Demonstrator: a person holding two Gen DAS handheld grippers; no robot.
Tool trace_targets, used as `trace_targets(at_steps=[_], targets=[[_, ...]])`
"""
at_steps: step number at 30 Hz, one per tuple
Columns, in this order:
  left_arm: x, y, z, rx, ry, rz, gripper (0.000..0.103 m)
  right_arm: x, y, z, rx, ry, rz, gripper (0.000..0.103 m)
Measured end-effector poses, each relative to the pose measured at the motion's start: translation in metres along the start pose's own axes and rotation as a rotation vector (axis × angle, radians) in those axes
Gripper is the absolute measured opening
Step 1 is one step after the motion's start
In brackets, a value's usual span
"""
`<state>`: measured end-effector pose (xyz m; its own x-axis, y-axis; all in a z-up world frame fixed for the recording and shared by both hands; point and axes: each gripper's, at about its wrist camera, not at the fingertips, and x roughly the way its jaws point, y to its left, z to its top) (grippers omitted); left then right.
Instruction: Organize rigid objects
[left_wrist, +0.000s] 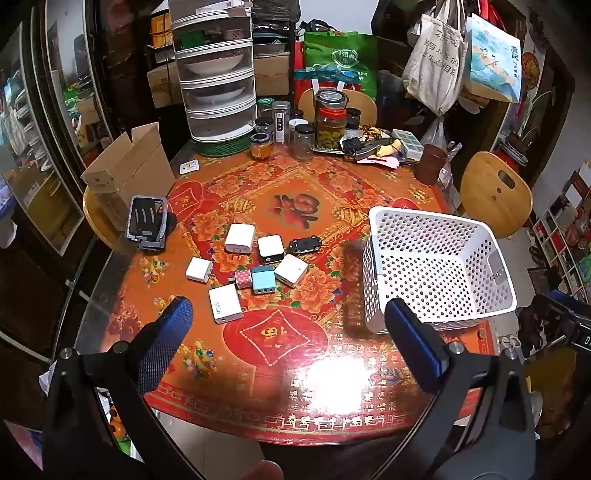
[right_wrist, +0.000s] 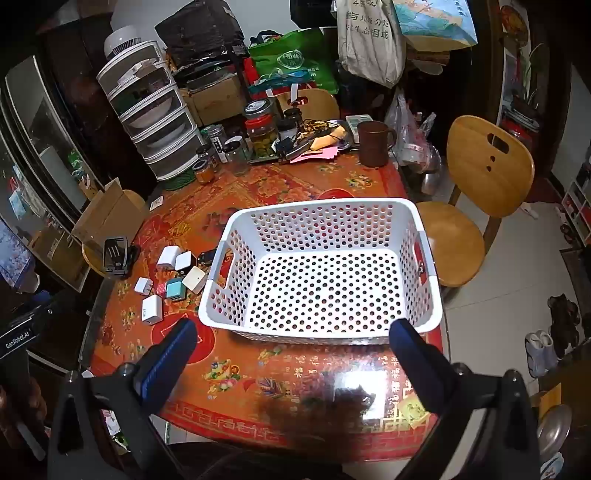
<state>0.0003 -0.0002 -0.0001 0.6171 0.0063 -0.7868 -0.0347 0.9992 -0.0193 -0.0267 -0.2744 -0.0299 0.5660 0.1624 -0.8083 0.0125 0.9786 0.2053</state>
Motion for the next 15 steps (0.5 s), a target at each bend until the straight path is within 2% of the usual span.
trace_targets(at_steps=[15], targets=[[0.0007,-0.0002,-0.0001,0.001,-0.015,-0.001,0.102,-0.0013,-0.0021,0.0003,-0.001,-0.002,-0.002,0.103]])
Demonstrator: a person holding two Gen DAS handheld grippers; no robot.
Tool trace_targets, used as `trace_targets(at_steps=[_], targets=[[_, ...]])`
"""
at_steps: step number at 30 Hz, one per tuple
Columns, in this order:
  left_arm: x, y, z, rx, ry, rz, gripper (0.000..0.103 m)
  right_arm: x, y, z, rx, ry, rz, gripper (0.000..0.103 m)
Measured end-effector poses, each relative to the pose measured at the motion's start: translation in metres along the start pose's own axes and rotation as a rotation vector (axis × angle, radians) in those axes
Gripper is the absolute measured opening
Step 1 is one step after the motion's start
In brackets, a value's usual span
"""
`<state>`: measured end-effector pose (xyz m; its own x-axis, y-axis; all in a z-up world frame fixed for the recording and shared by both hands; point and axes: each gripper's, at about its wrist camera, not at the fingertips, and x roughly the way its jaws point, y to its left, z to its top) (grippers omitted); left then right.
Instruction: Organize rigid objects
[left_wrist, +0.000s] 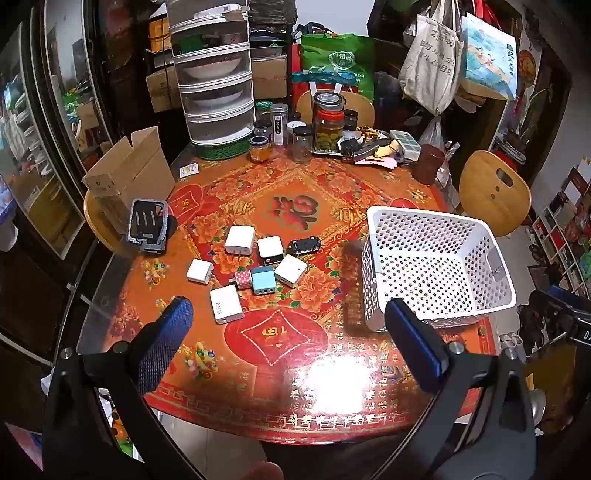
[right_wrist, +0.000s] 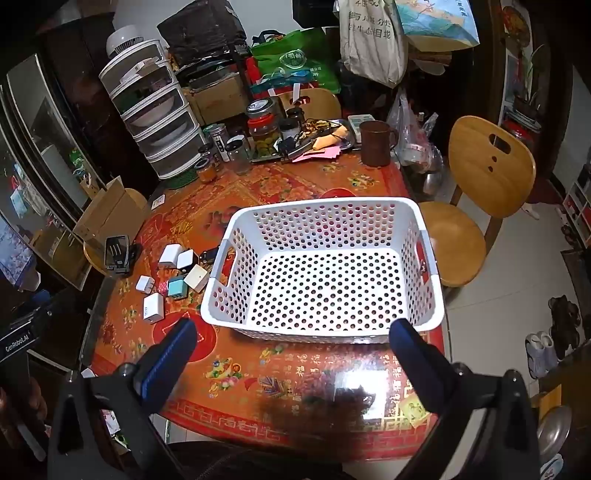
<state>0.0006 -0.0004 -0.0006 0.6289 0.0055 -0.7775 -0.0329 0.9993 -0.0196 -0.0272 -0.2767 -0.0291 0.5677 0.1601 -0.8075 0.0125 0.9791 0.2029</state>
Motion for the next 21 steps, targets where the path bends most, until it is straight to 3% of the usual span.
trace_targets(at_steps=[21], targets=[[-0.01,-0.001,-0.009,0.006,0.0,-0.011,0.102,-0.008,0.001,-0.013,-0.002,-0.002,-0.008,0.103]])
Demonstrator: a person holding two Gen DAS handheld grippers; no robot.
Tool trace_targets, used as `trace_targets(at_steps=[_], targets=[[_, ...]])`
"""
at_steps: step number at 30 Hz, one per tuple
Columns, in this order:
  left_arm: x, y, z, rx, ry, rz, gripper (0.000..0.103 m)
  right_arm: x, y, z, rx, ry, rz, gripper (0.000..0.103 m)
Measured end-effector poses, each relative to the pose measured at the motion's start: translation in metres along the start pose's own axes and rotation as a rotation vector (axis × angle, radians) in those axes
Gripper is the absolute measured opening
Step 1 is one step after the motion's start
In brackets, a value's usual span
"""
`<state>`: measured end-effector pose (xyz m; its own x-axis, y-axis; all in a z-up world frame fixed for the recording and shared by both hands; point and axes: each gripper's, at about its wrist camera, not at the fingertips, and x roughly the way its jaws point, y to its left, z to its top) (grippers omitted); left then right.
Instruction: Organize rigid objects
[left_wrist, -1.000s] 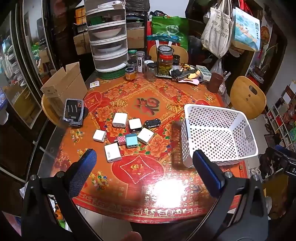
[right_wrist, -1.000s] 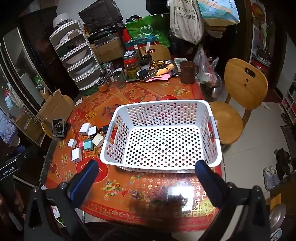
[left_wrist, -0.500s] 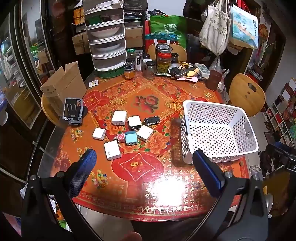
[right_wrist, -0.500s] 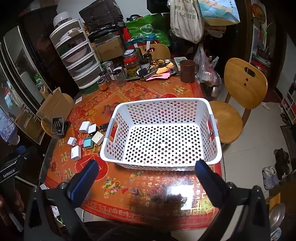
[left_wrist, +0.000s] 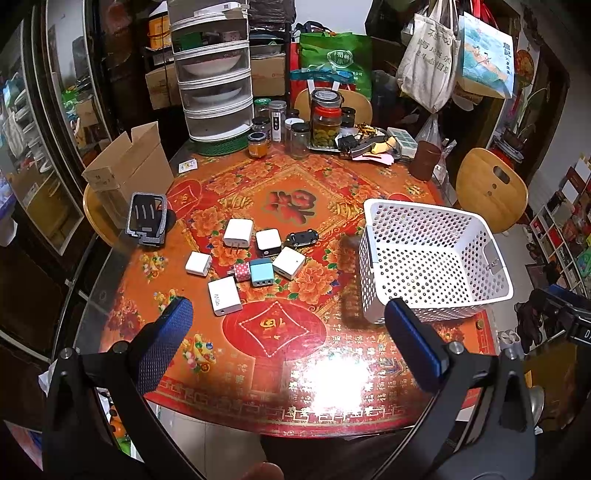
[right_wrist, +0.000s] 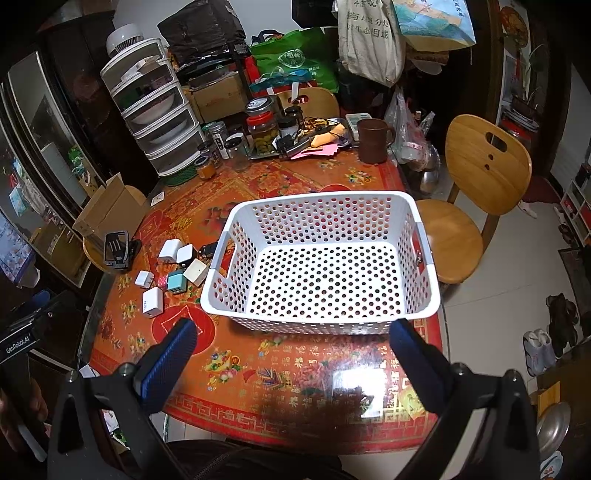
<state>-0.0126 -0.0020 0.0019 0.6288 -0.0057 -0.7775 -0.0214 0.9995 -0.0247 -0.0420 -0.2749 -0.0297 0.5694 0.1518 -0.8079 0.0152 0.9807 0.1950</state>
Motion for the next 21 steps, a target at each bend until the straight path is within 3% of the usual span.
trace_targets(at_steps=[21], targets=[[-0.0036,0.0031,-0.0019,-0.002,-0.006,0.005,0.102,-0.009,0.0025,0.0005,-0.004,-0.006,0.003,0.103]])
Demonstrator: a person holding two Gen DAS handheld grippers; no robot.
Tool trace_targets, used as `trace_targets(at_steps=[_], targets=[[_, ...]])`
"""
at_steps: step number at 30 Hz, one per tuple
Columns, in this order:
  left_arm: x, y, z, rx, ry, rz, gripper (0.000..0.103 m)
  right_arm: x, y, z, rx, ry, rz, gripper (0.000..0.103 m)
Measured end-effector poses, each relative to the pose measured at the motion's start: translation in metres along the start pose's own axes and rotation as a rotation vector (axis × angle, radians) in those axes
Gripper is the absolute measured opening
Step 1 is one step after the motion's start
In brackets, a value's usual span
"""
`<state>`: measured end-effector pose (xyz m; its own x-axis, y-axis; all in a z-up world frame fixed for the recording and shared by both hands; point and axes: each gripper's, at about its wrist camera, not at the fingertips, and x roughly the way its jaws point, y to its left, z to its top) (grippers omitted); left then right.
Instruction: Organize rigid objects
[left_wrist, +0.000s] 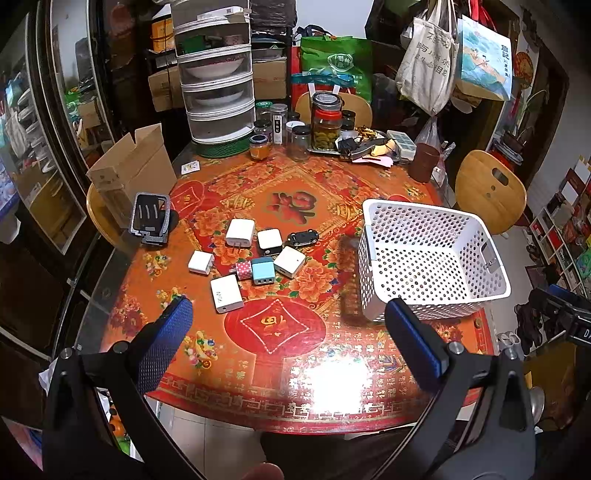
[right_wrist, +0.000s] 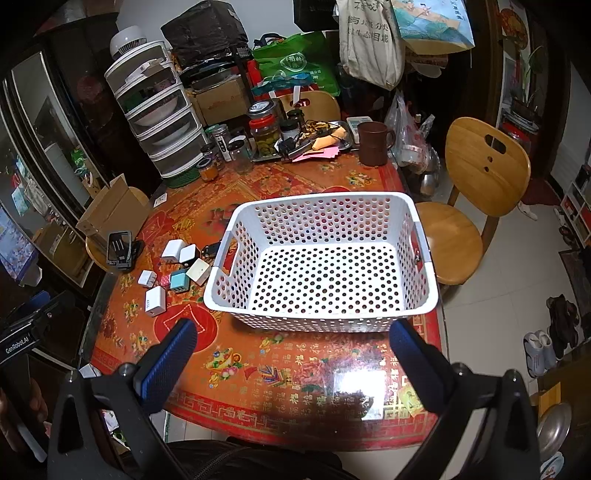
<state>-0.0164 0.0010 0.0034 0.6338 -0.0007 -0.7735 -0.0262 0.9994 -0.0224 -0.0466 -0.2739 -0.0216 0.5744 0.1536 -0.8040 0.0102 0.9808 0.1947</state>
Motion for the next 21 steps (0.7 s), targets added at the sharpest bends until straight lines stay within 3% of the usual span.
trace_targets(at_steps=[21], targets=[[-0.012,0.014,0.001,0.001,-0.039,0.031,0.102,0.007,0.011,0.001,-0.009,0.011,0.01,0.103]])
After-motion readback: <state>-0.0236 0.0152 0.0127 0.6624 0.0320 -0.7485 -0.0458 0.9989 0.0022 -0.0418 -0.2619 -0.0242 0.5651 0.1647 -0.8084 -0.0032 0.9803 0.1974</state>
